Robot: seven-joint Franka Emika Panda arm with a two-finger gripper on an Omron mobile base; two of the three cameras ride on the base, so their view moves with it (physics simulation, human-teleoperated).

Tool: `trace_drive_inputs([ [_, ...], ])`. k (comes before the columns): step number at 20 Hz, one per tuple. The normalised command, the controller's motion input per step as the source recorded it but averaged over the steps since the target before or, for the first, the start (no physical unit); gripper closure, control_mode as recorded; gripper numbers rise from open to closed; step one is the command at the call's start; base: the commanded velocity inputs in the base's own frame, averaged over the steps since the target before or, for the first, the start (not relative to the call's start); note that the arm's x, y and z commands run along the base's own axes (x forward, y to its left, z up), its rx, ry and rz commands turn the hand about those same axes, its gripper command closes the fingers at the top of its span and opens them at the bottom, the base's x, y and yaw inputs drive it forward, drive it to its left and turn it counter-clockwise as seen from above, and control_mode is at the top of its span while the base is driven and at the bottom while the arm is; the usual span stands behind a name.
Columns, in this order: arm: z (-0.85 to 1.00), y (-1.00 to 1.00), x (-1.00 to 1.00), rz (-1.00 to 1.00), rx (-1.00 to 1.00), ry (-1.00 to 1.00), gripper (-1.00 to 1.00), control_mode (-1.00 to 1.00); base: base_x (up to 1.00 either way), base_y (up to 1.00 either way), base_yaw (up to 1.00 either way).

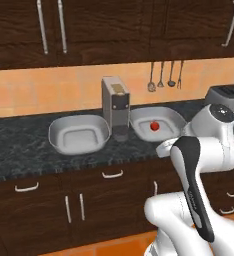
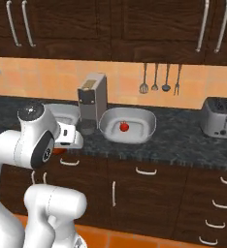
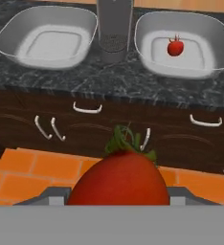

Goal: Place one tomato and one fish in each tupperware on the nearby counter, to pack two identical lunches.

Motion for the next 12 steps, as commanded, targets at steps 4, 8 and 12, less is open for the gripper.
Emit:
trace_drive_inputs([
  [4,0.00,0.00,0.00,0.00,0.00,0.00,1.00,1.00,0.71,1.00,0.00],
  [8,0.00,0.00,0.00,0.00,0.00,0.00,1.00,1.00,0.84,0.68,0.04],
  [12,0.00,0.00,0.00,0.00,0.00,0.00,1.00,1.00,0.79,0.49,0.03],
])
